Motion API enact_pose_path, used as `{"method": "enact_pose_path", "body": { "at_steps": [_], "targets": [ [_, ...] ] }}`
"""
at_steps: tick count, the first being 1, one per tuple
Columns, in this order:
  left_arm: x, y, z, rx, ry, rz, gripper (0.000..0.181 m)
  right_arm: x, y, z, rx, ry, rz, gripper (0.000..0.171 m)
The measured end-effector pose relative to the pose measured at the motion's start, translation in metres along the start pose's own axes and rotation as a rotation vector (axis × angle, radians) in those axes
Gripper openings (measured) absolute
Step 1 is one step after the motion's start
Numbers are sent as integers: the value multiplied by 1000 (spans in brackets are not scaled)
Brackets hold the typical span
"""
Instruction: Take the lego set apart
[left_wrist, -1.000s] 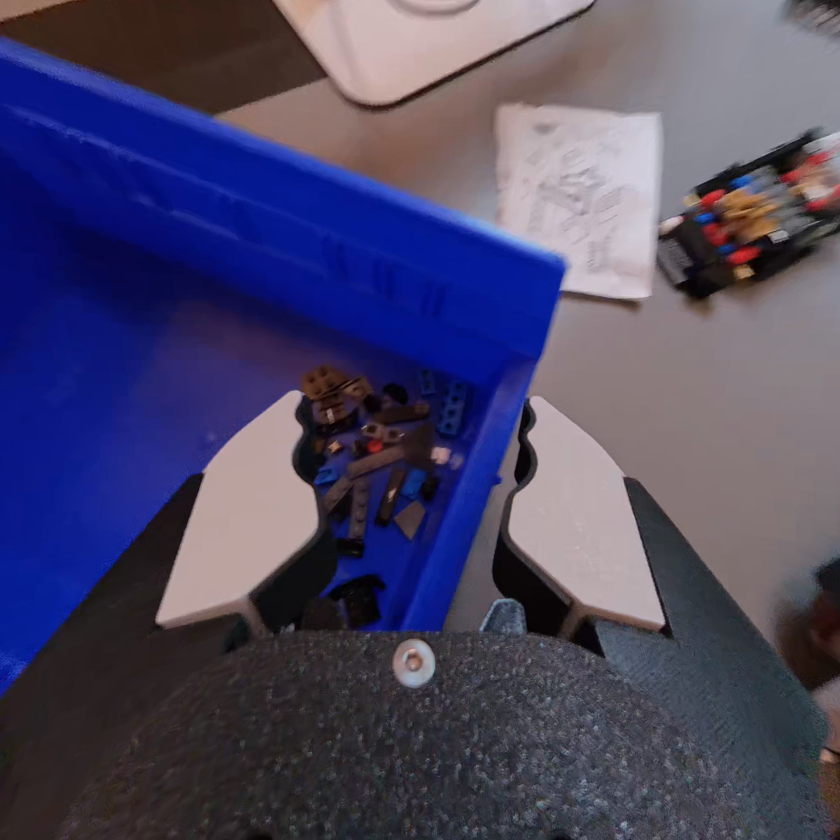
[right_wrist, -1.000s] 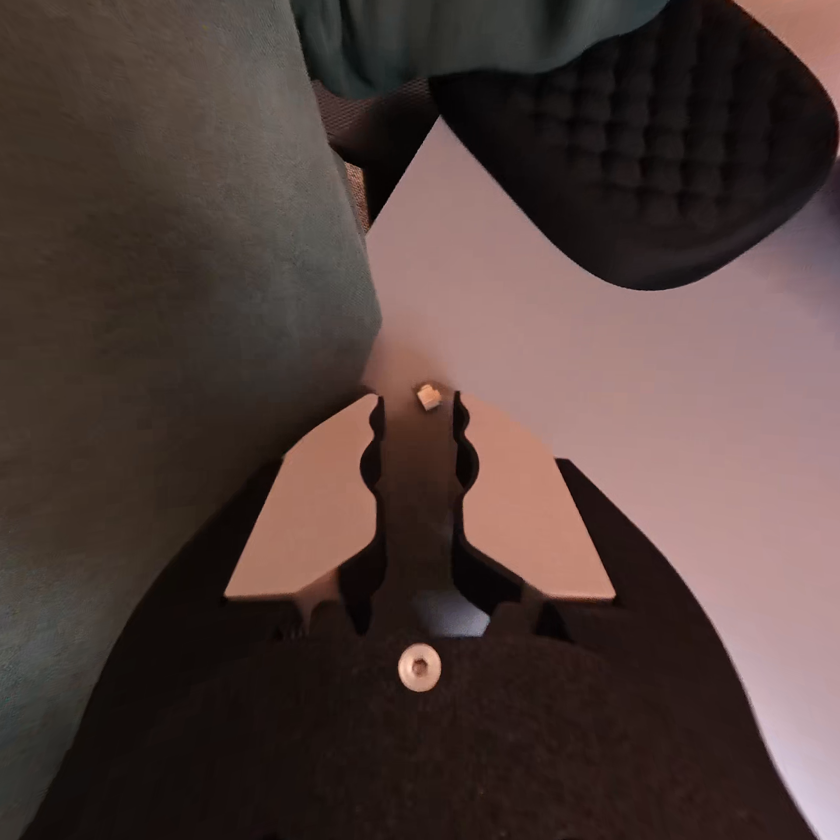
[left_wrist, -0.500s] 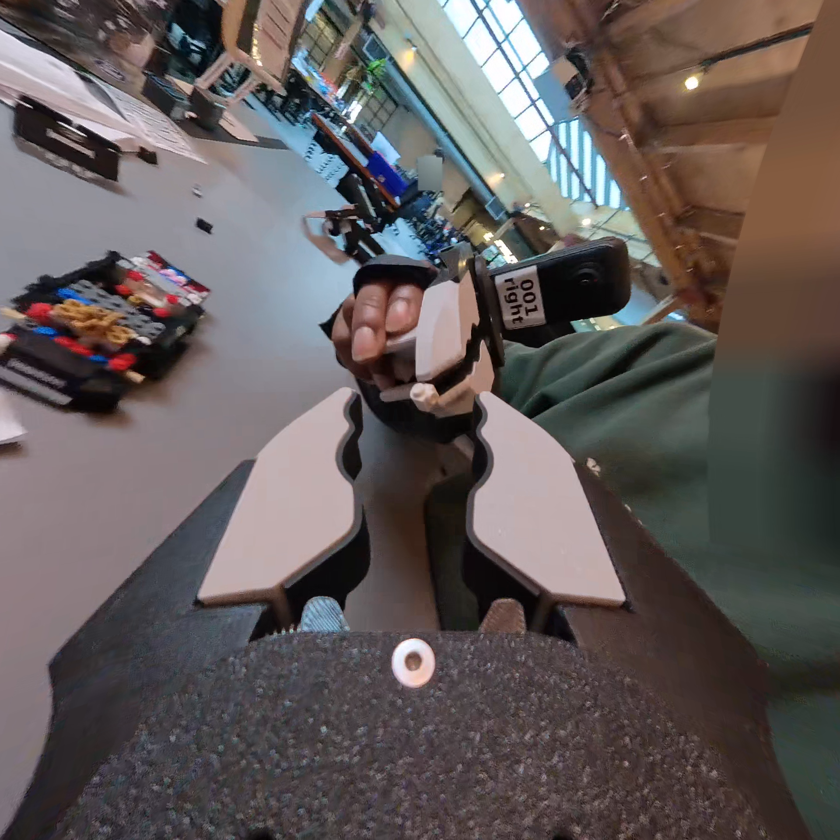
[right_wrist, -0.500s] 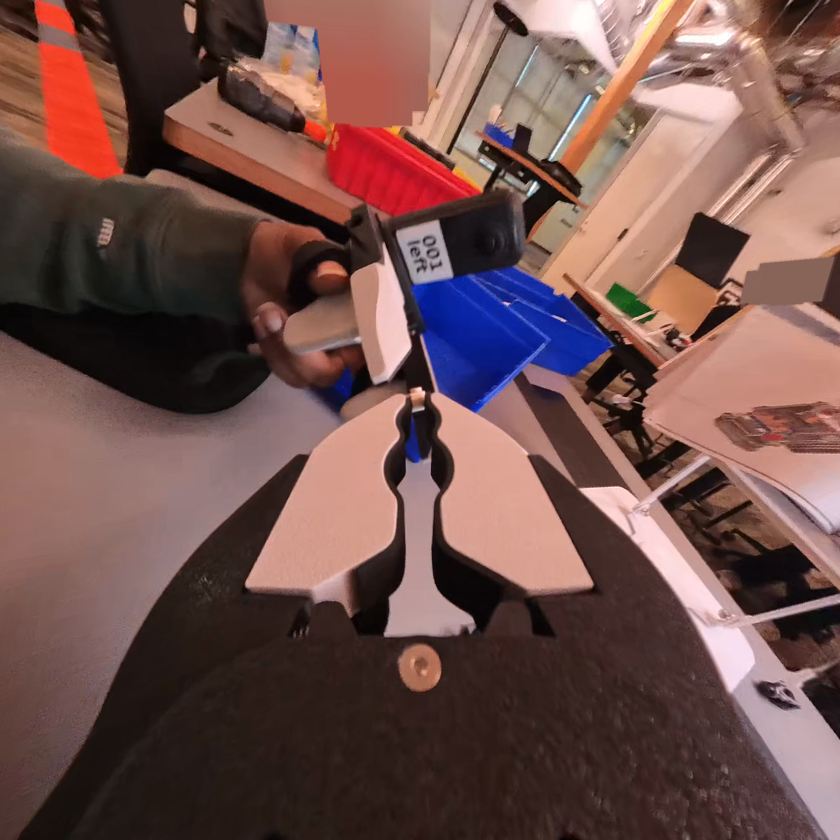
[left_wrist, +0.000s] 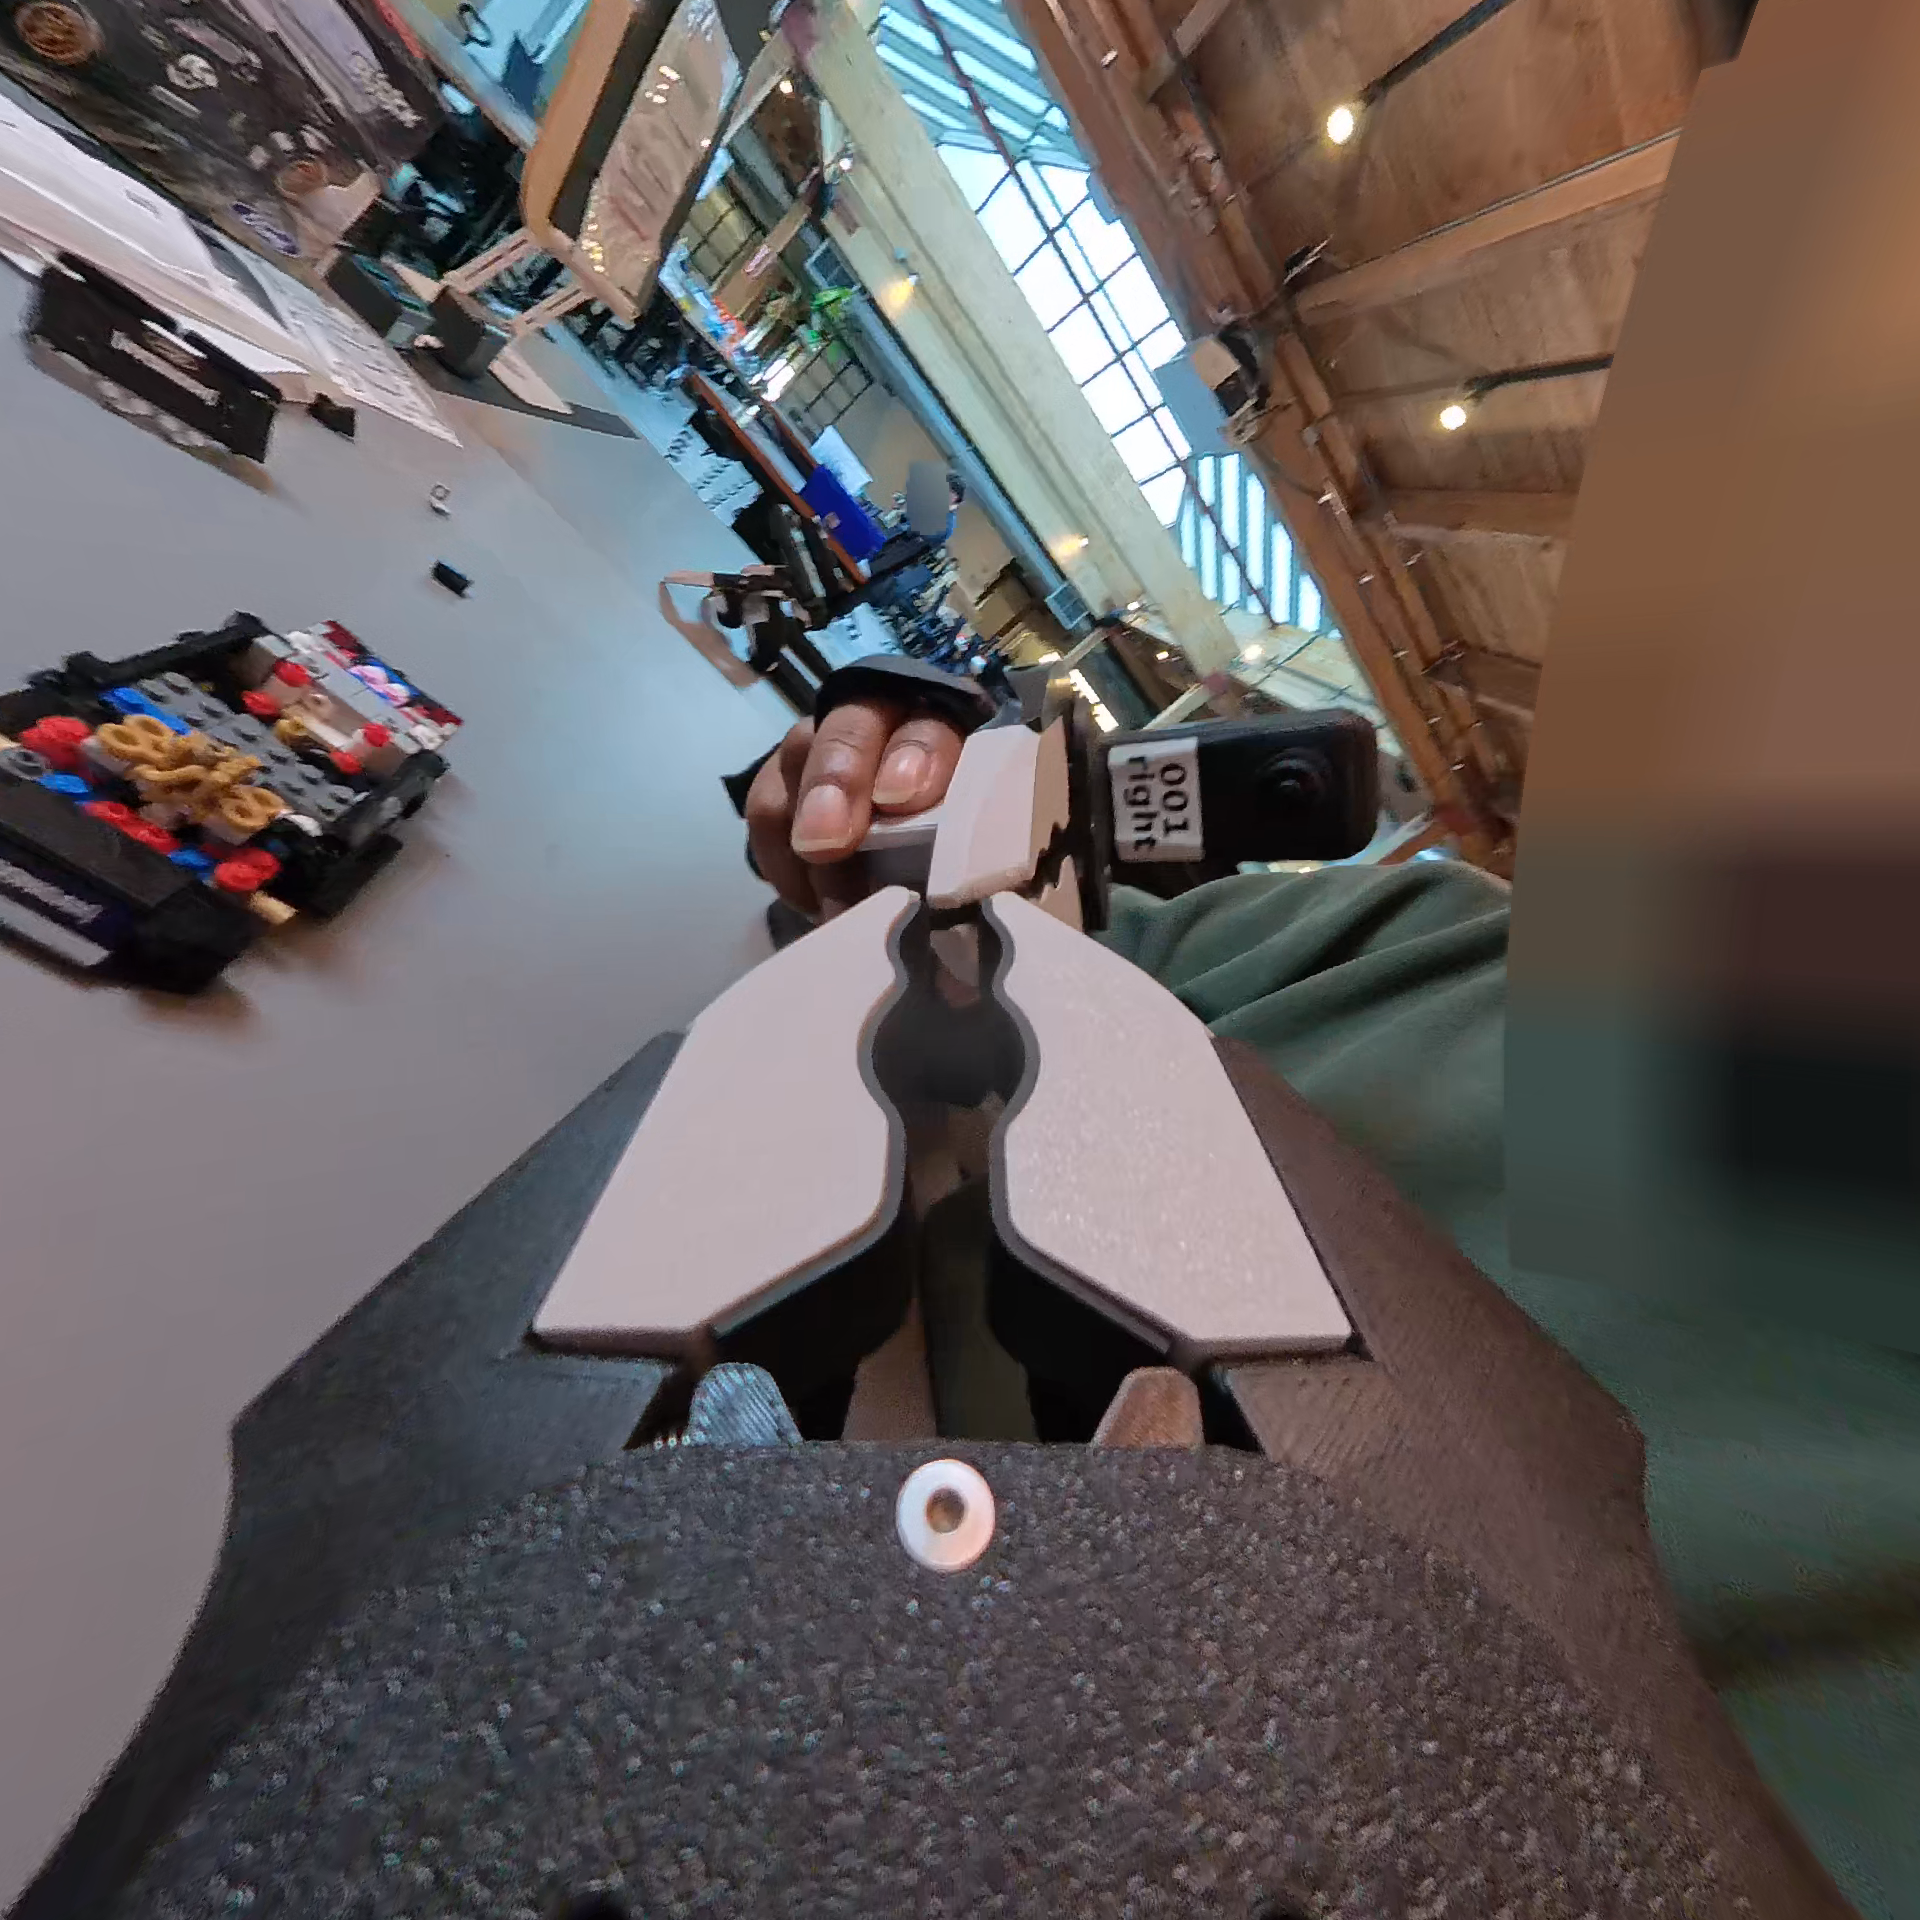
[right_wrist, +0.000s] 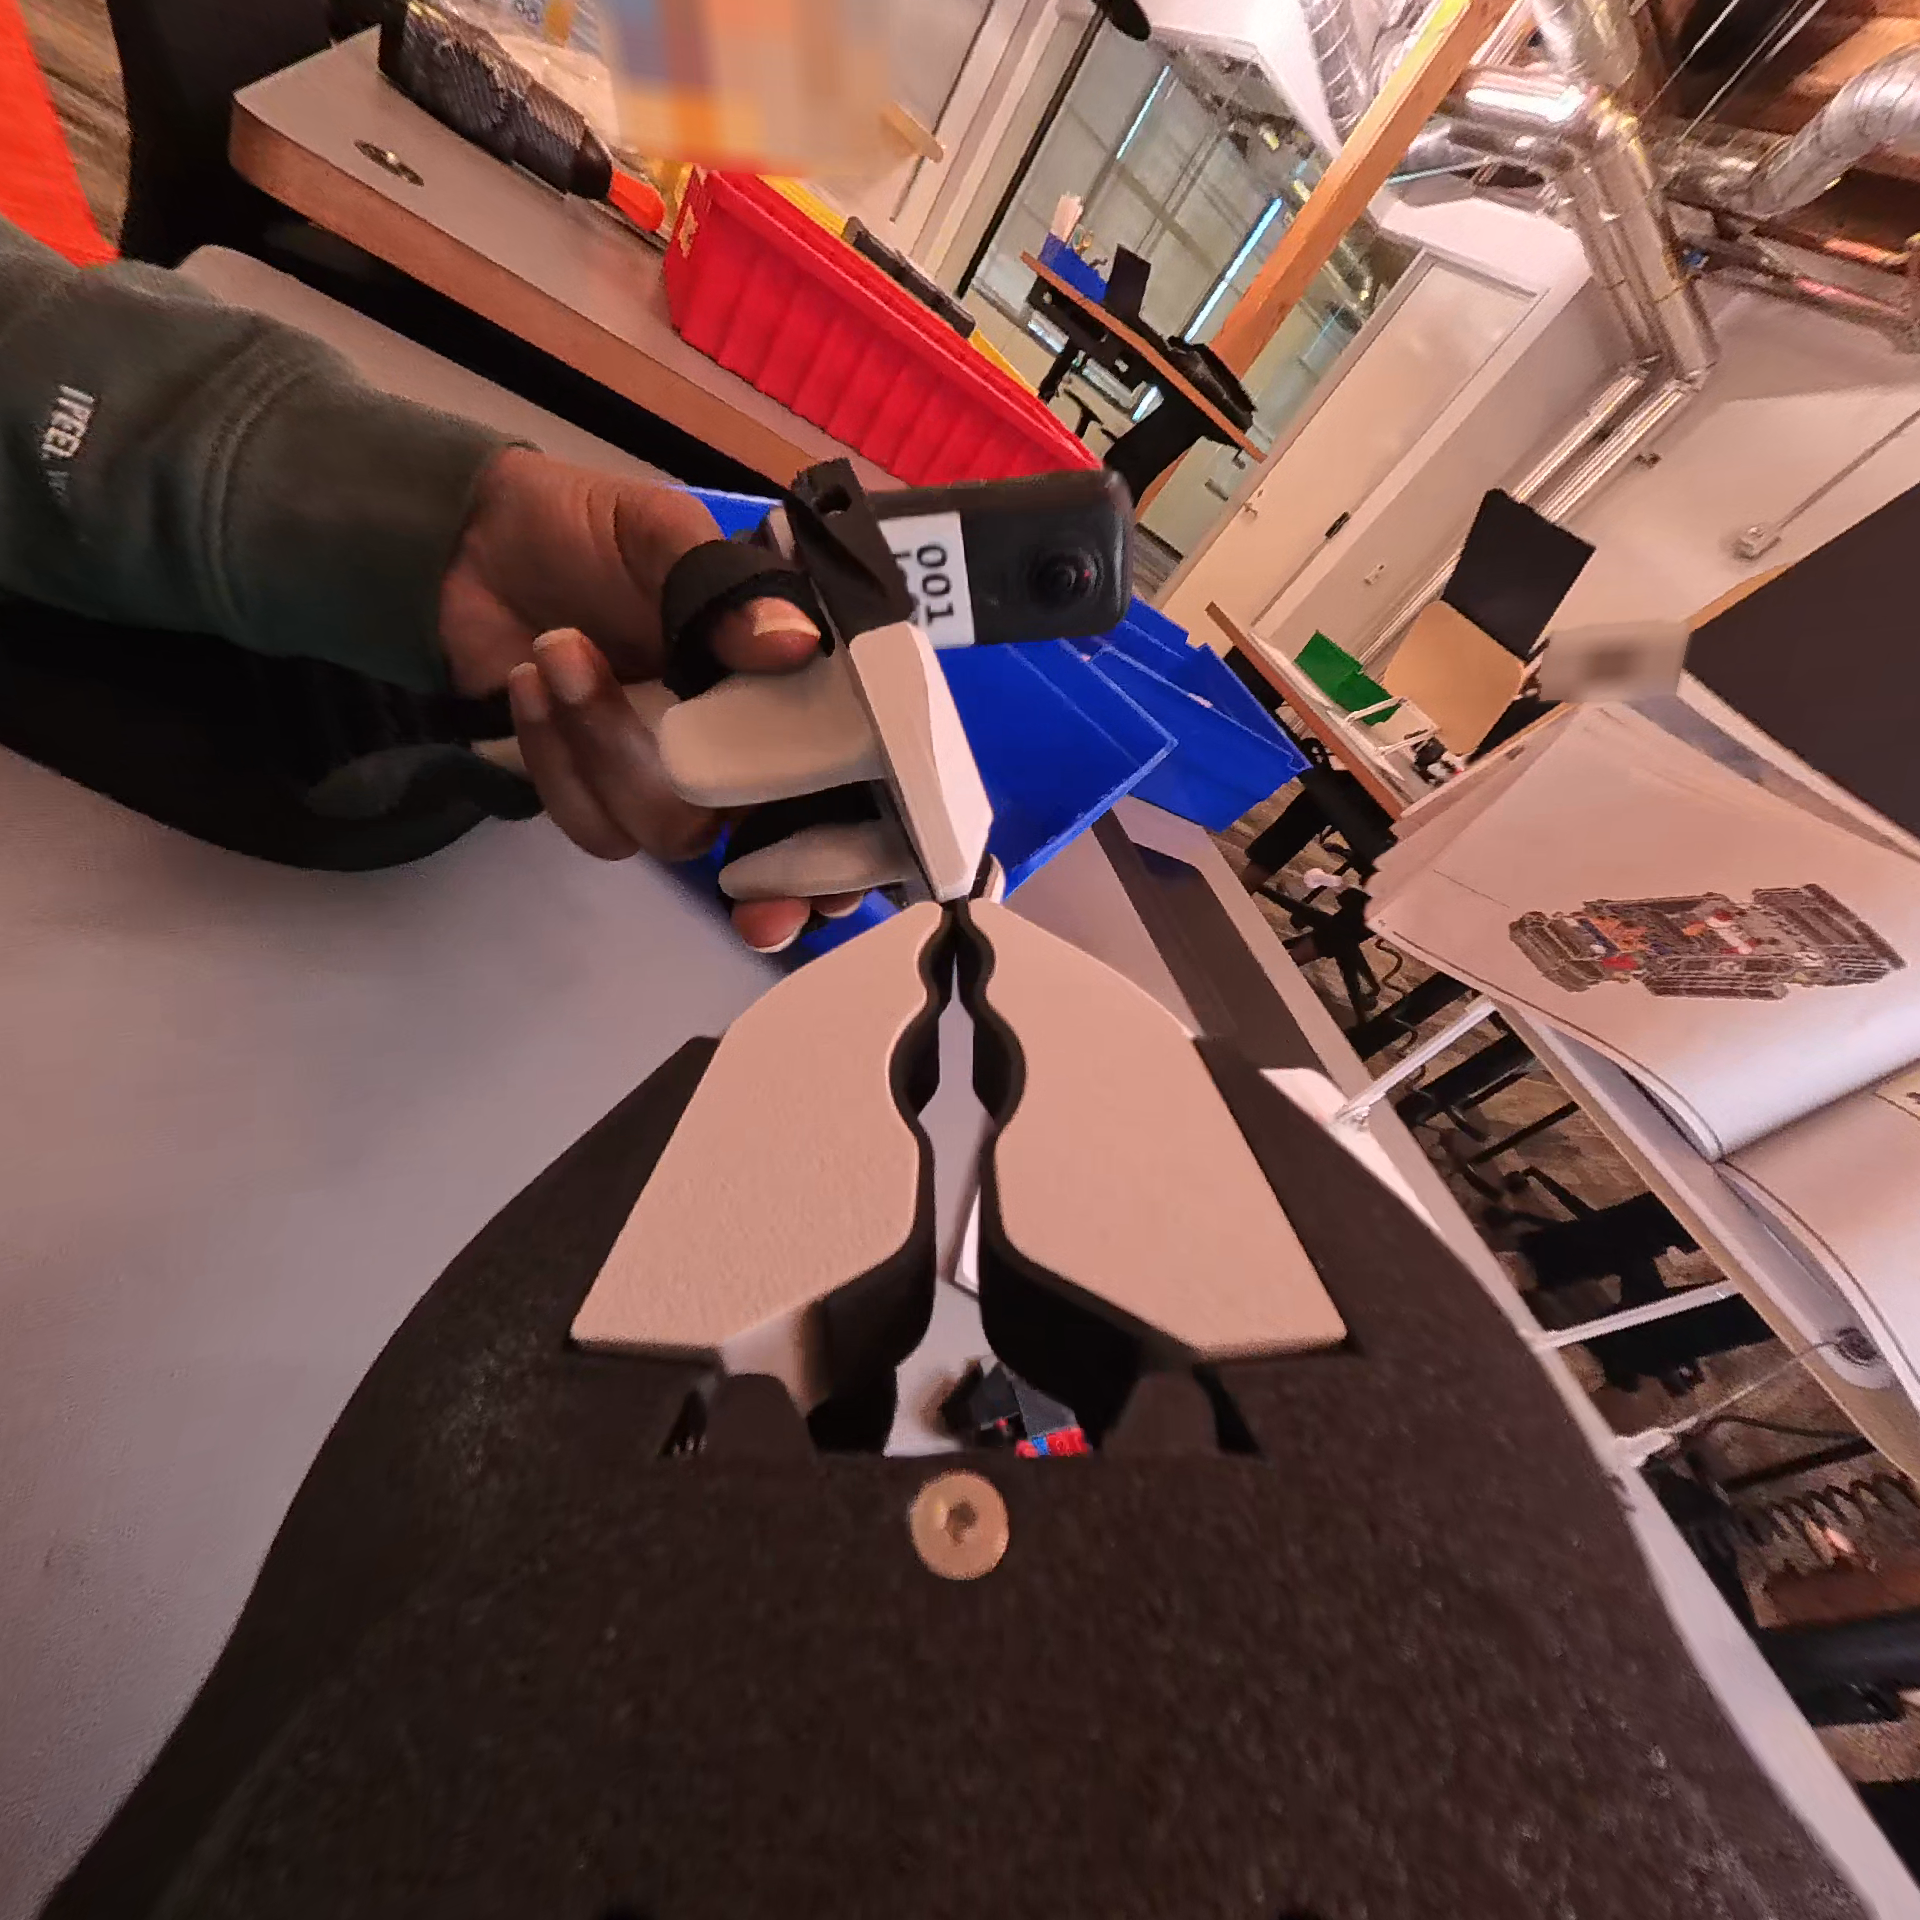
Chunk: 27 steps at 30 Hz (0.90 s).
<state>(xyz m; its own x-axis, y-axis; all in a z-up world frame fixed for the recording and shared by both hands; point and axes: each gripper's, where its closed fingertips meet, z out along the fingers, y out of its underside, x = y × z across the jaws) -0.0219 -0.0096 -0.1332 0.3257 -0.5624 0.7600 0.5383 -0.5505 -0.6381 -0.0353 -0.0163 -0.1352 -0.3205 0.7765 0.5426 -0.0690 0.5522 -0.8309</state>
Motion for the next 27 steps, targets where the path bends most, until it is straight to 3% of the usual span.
{"method": "enact_pose_path", "body": {
  "at_steps": [3,6,10,14,16,19,24,27],
  "targets": [
    [-16,-2,-8,-5,-144,96,6,0,19,-3,-92,-98,78,8],
    [-37,-13,-26,17,-352,231,26,5,59,-12,-254,-185,230,34],
    [-59,-21,-49,-19,-639,465,40,8,113,-27,-433,-223,319,42],
    [-76,-12,-63,-191,-833,610,37,-14,121,-28,-437,-322,386,42],
    [-81,9,-67,-360,-839,580,35,-26,124,-23,-457,-352,361,43],
    [-89,35,-94,-621,-985,577,38,-39,130,-18,-492,-382,329,43],
    [-76,57,-143,-840,-1185,502,44,-44,132,-18,-502,-404,340,42],
    [-61,76,-167,-891,-1228,394,41,-38,128,-21,-493,-389,341,42]
  ]
}}
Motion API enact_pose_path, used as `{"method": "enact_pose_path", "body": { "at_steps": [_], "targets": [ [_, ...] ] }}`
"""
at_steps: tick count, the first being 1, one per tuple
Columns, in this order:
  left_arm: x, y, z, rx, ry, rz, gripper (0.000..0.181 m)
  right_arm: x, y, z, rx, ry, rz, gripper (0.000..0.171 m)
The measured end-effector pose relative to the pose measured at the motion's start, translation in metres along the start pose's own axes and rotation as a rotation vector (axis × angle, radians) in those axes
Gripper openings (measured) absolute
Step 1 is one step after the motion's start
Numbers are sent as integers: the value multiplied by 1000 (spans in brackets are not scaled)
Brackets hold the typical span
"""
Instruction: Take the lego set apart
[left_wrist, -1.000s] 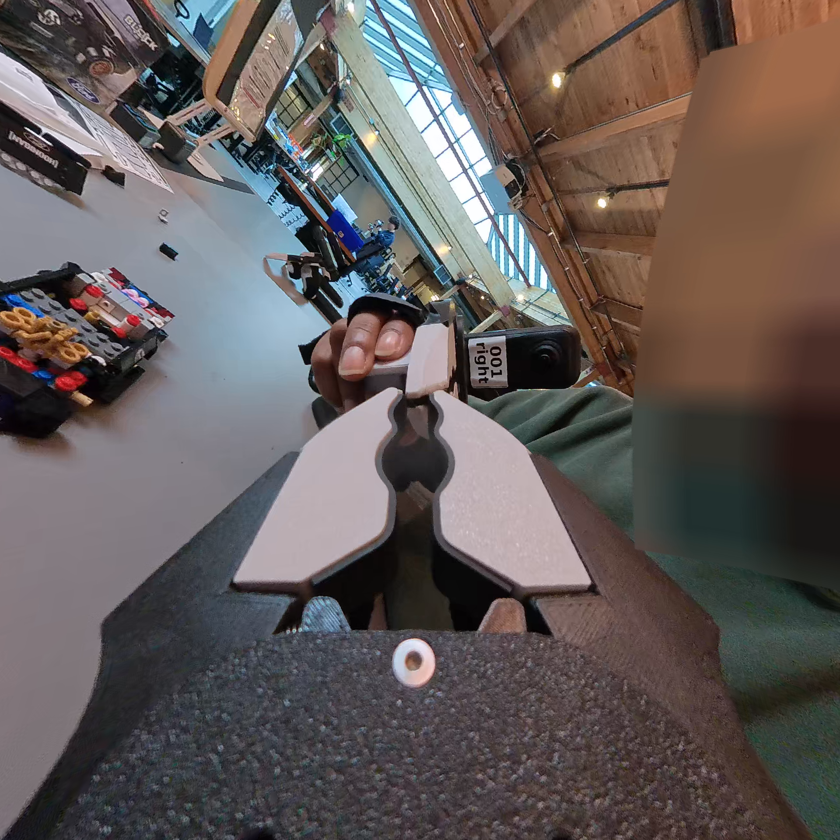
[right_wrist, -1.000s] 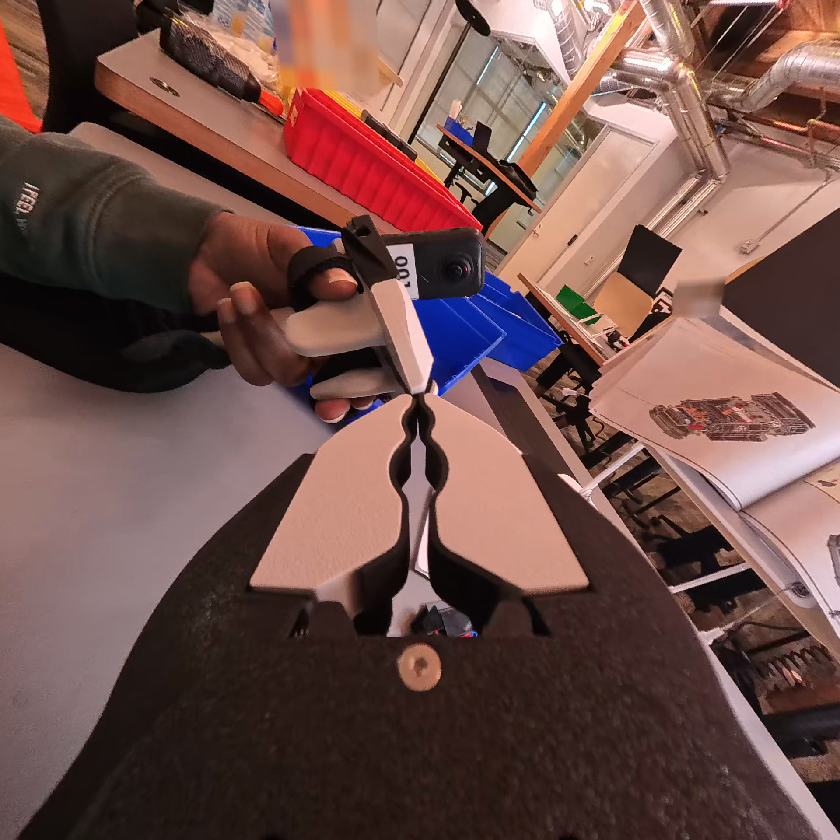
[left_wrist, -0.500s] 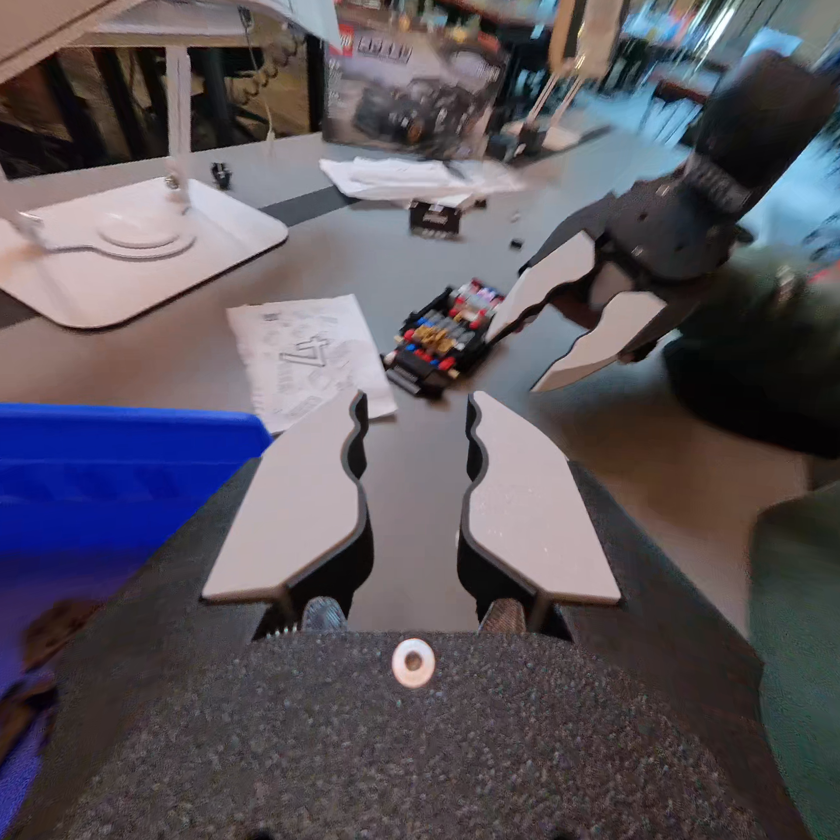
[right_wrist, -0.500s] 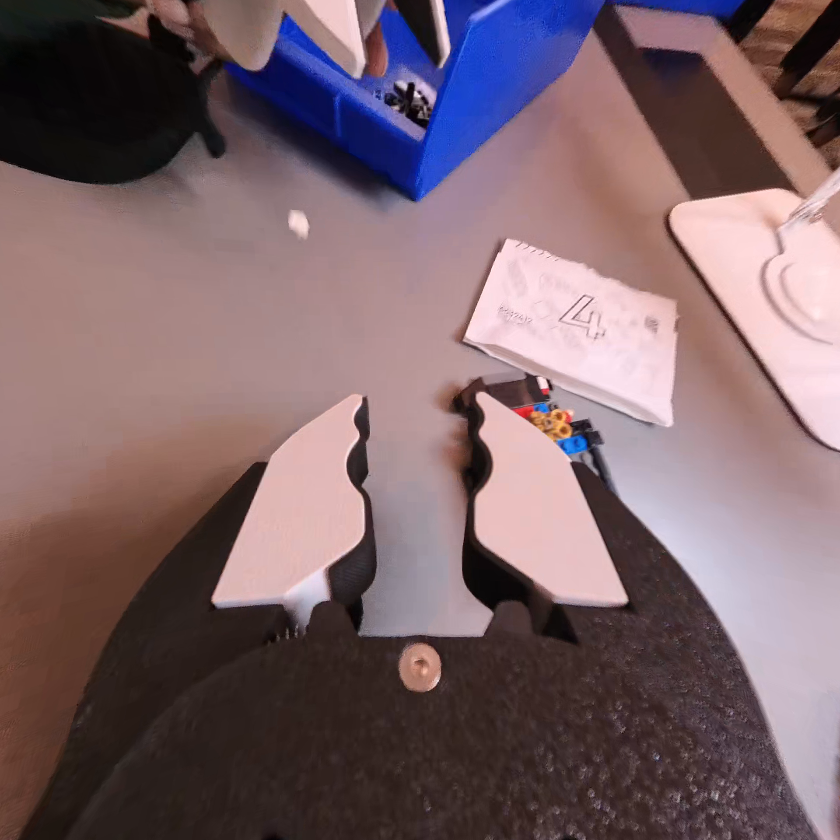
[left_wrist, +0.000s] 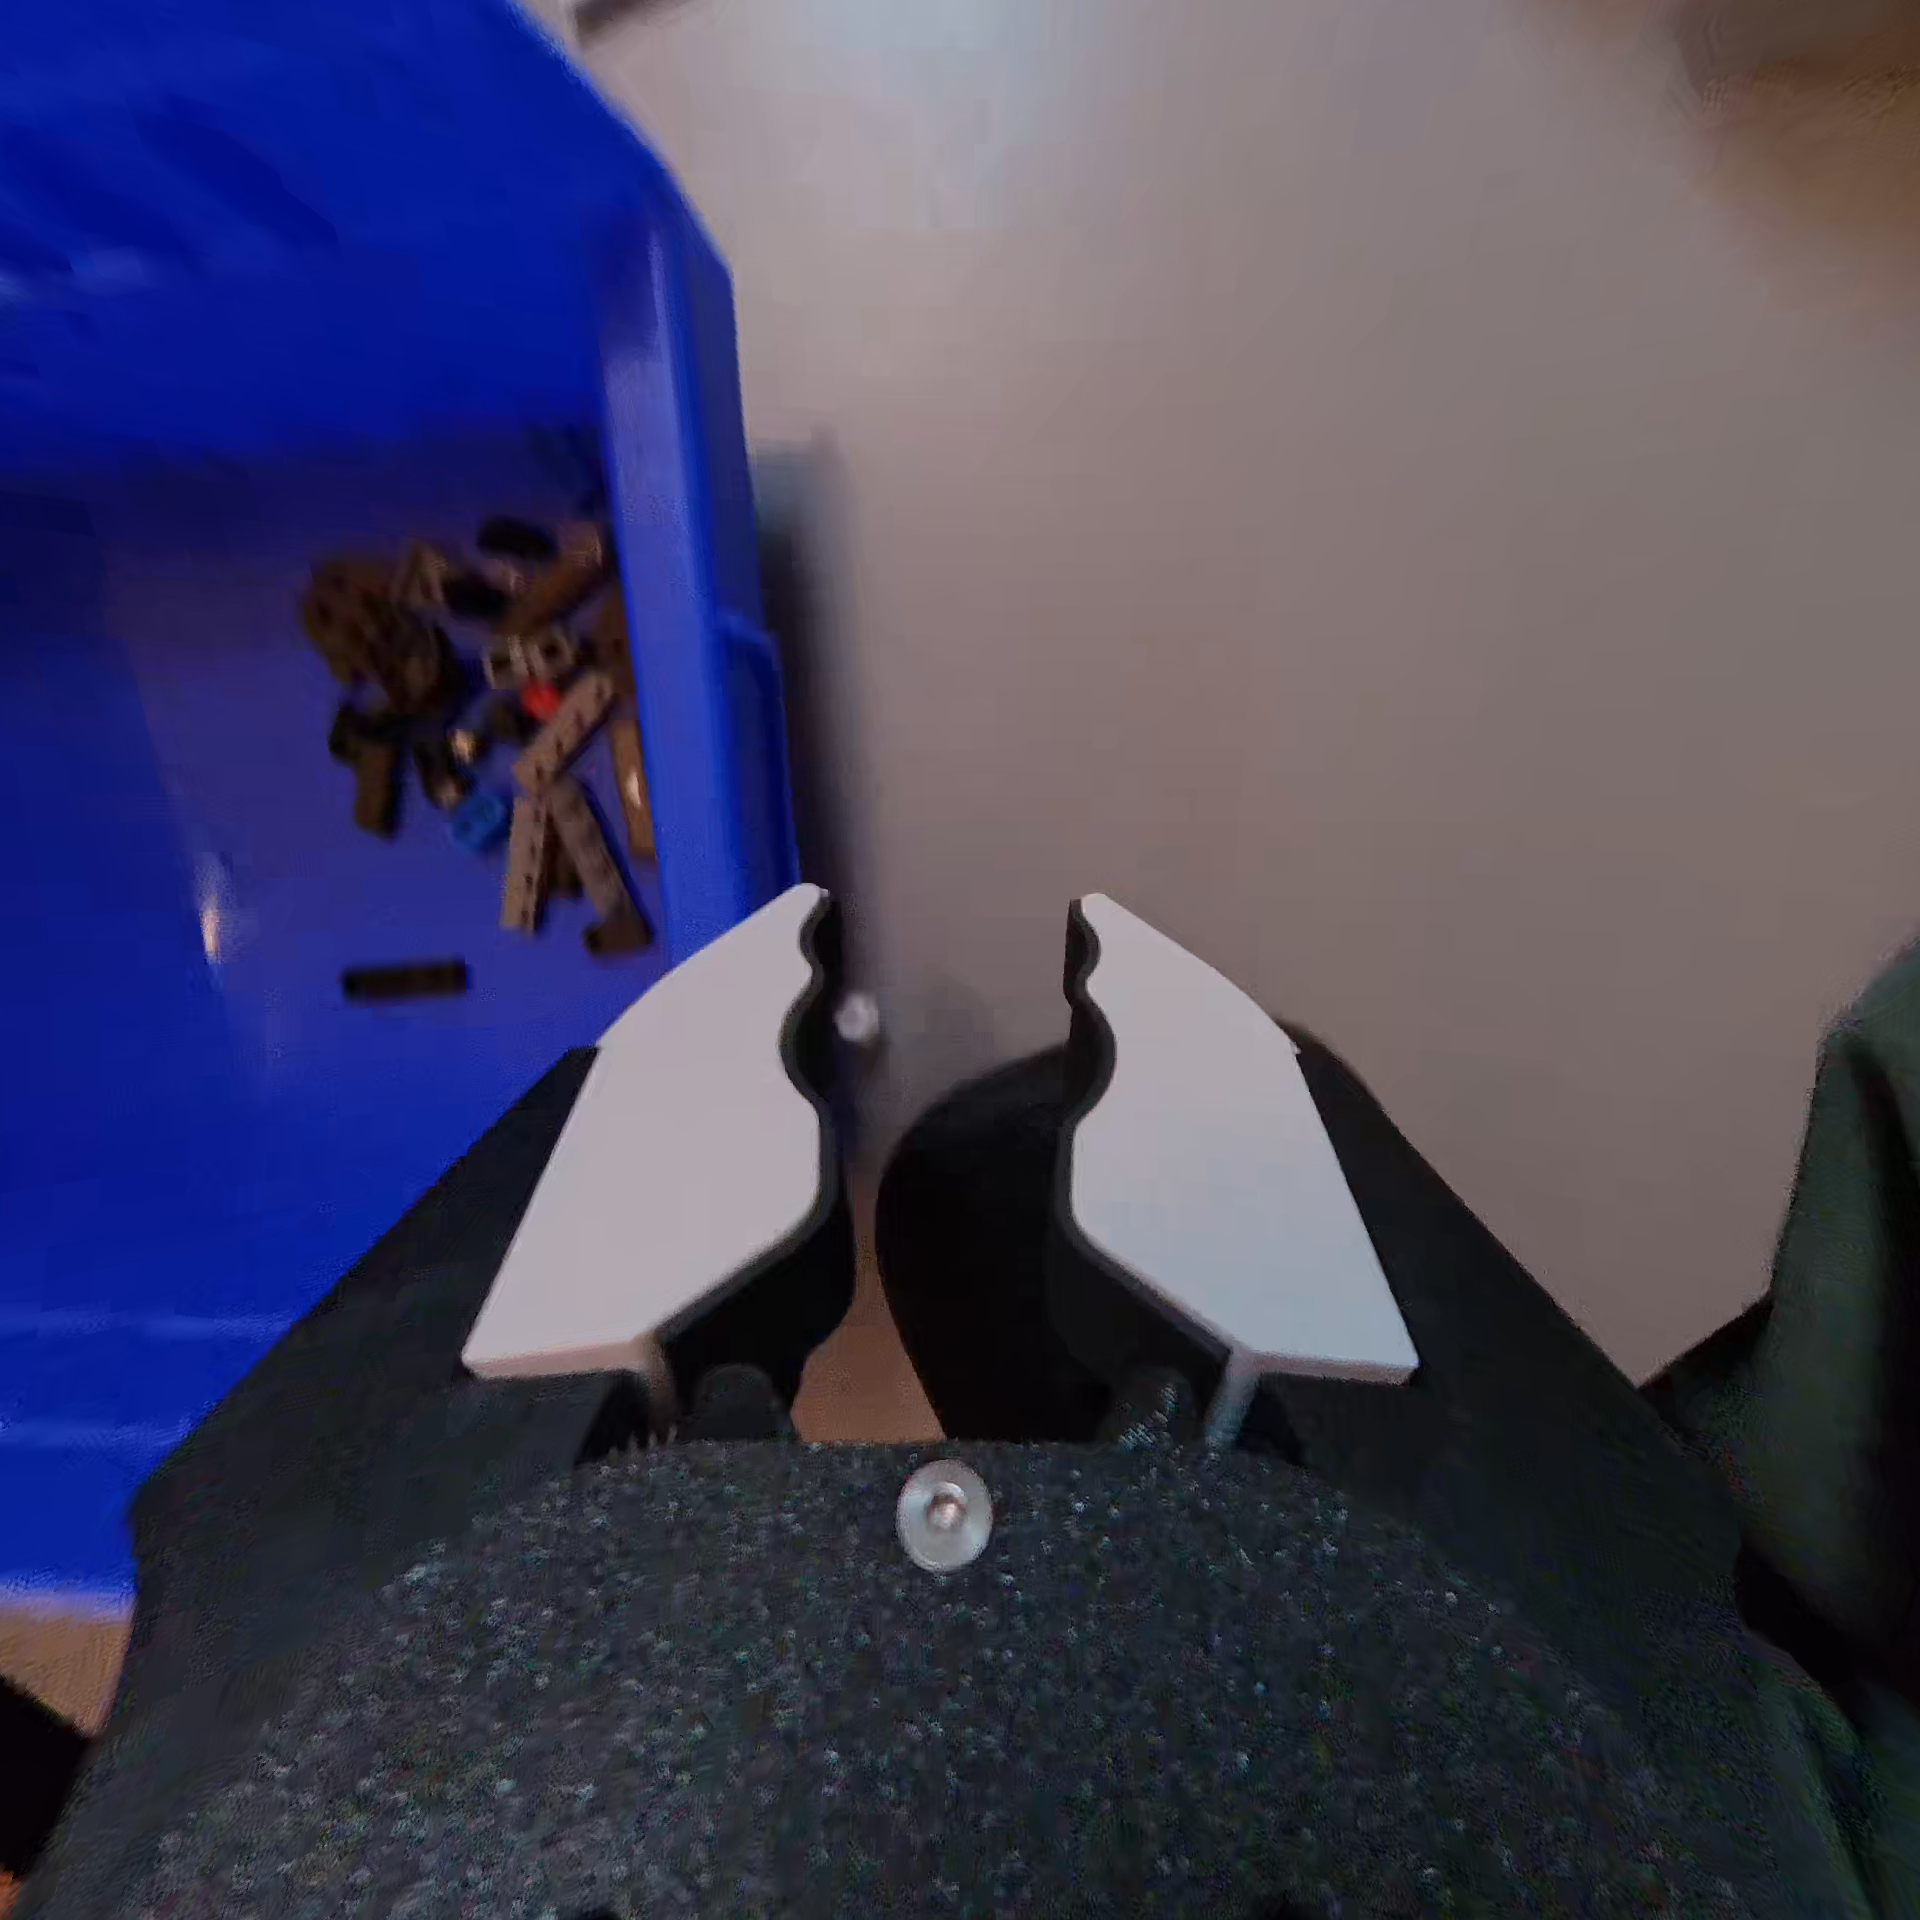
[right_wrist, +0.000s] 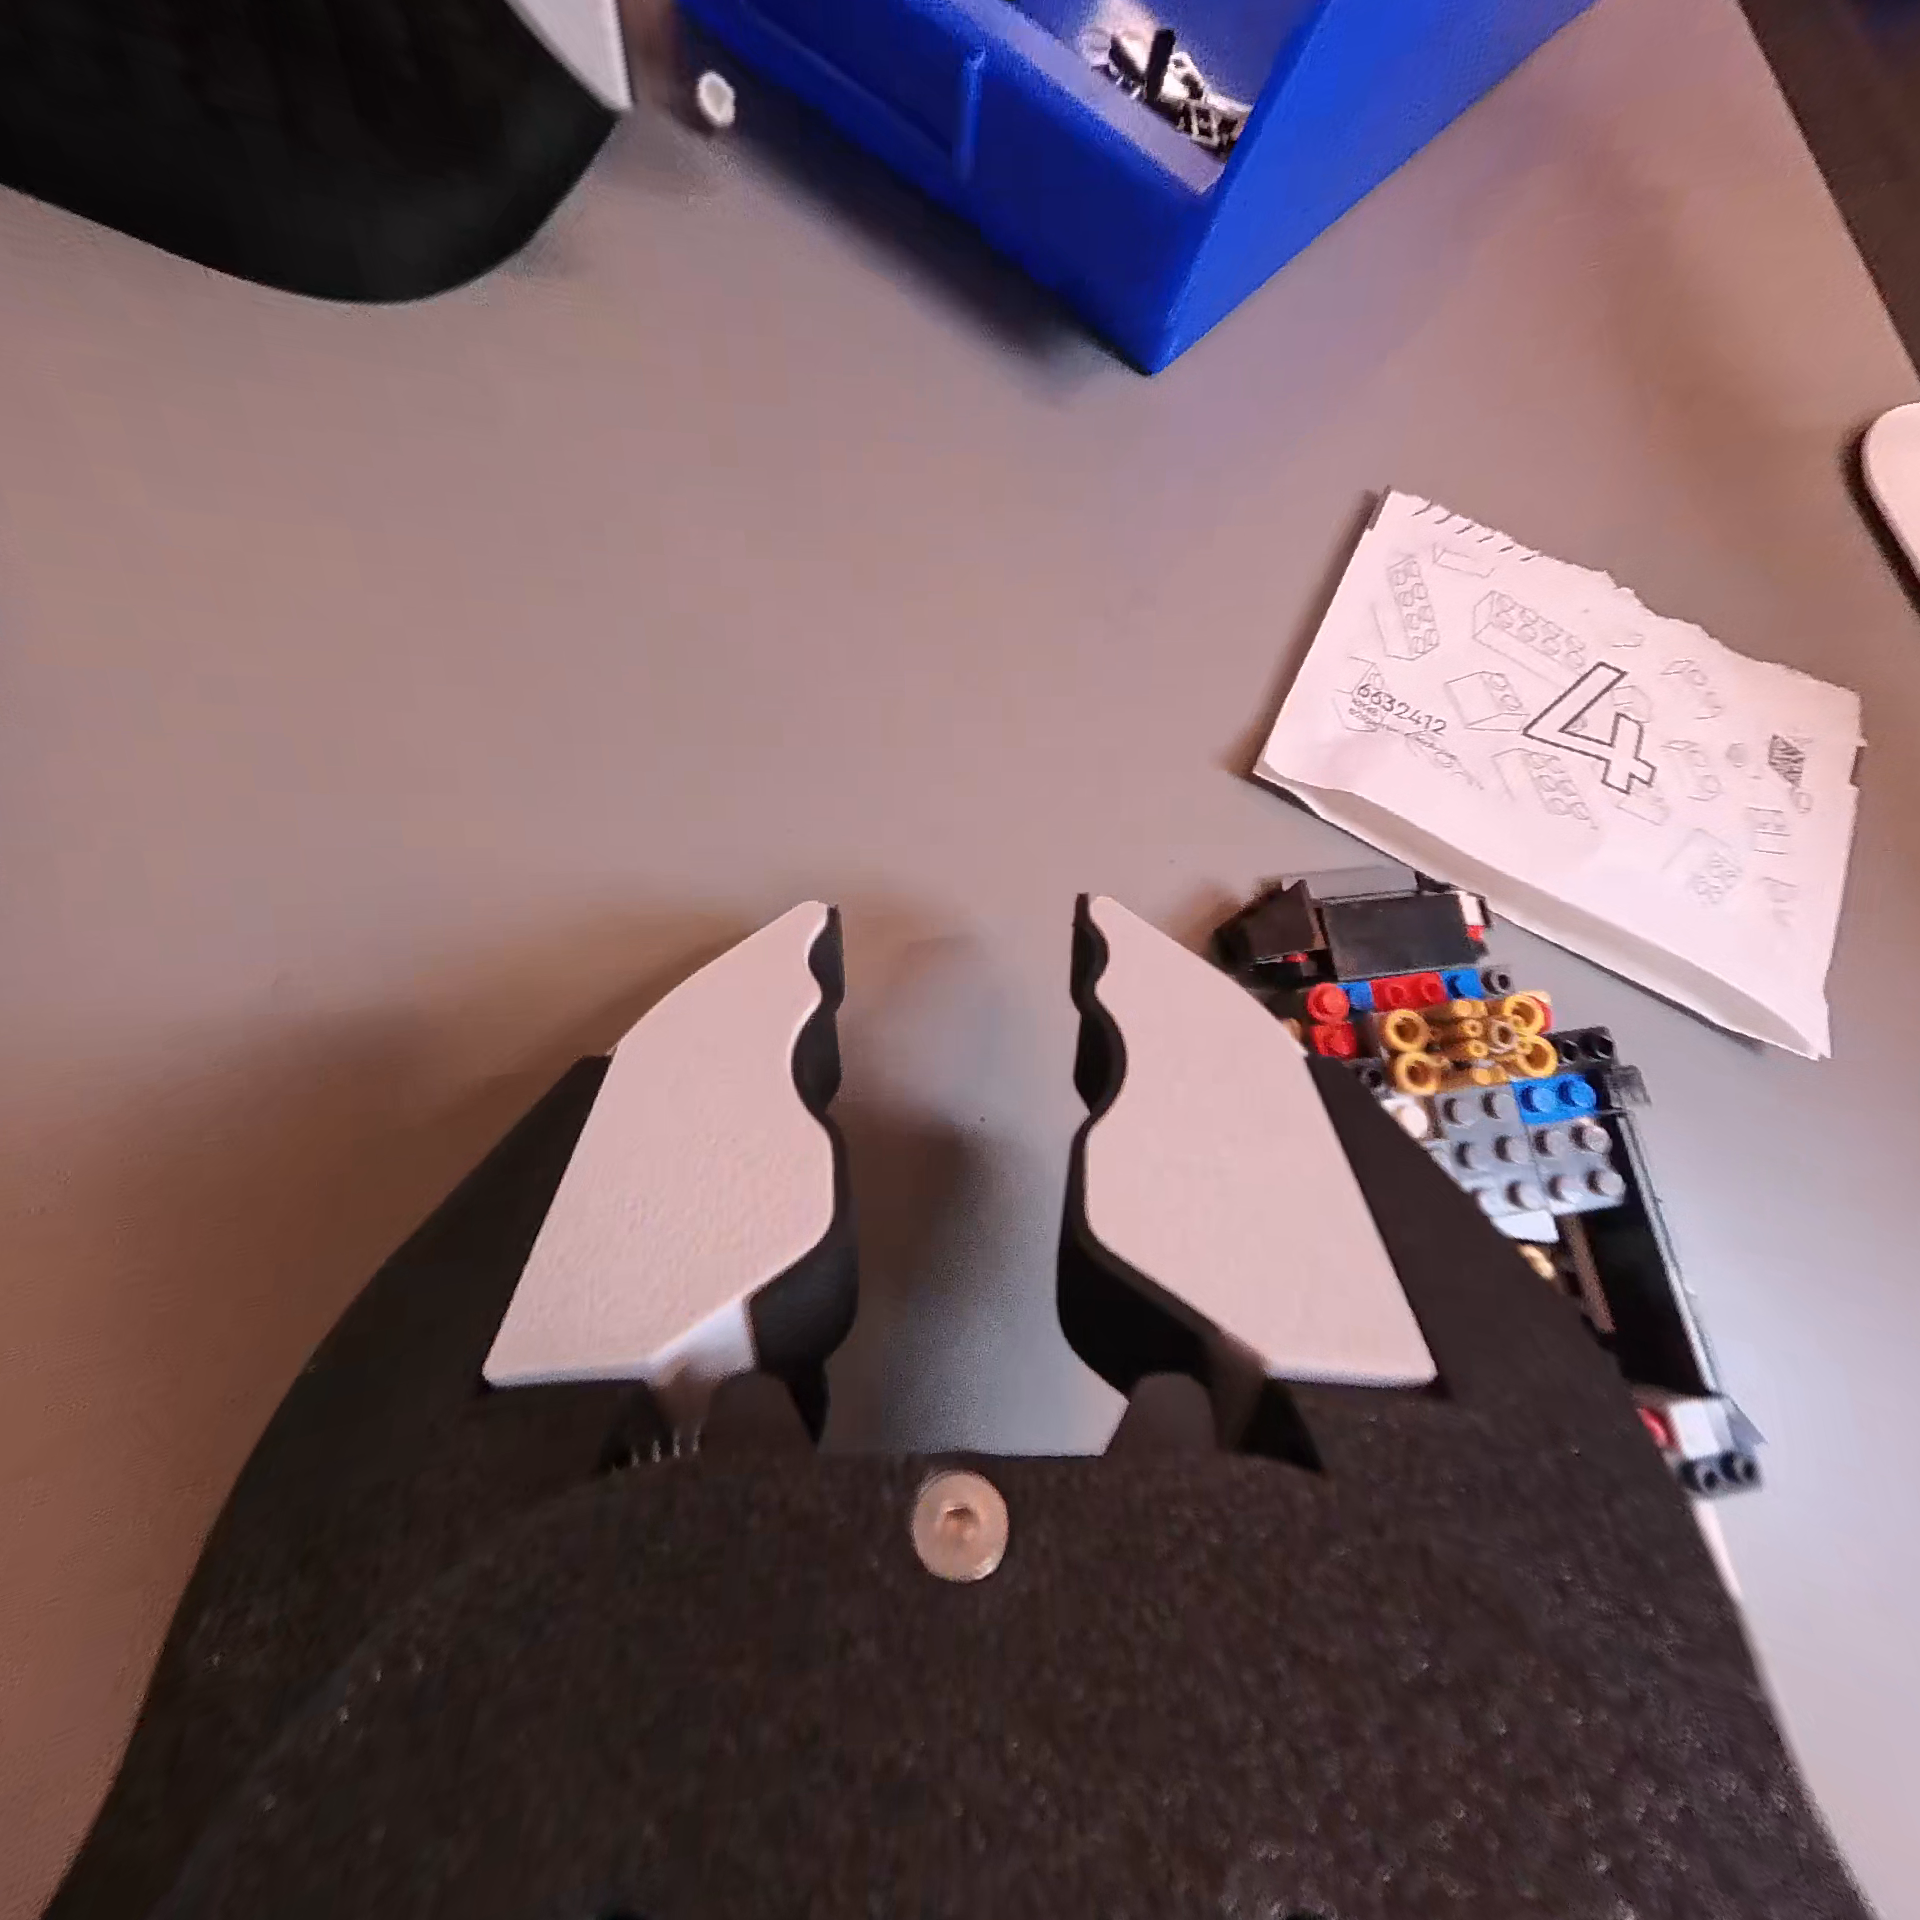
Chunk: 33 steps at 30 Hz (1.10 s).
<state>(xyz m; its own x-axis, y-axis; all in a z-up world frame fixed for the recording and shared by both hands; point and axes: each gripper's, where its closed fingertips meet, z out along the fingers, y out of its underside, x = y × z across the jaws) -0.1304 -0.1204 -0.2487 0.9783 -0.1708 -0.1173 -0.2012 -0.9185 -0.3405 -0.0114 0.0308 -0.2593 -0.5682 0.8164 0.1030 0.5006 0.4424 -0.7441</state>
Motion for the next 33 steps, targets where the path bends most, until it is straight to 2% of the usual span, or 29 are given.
{"method": "enact_pose_path", "body": {
  "at_steps": [3,6,13,14,16,17,22,25,26,27,29,31,33],
  "targets": [
    [1,30,-7,-80,-6,-48,38,2,-3,-12,28,15,9,42],
    [0,47,-9,-81,-2,-134,33,0,-1,-24,52,35,24,42],
    [-10,38,11,101,-48,-432,20,-3,11,-44,99,77,93,42],
    [-16,40,15,110,-81,-472,24,-3,13,-45,102,79,99,42],
    [-26,50,23,74,-154,-511,42,-2,14,-47,105,82,105,42],
    [-23,49,27,70,-125,-513,43,-2,14,-48,108,83,105,42],
    [-23,37,32,123,-90,-528,31,-2,10,-51,120,92,96,41],
    [-24,40,32,104,-90,-505,11,-1,12,-51,111,100,95,40],
    [-23,41,31,87,-87,-474,11,-1,12,-52,110,104,94,40],
    [-23,40,29,83,-89,-436,11,0,12,-52,110,109,93,39],
    [-32,14,11,221,-136,-378,10,1,9,-56,121,123,90,39],
    [-57,-17,-25,400,-278,-365,10,4,5,-61,148,138,92,39],
    [-85,-30,-50,433,-430,-365,10,6,1,-65,167,151,96,39]
  ]
}}
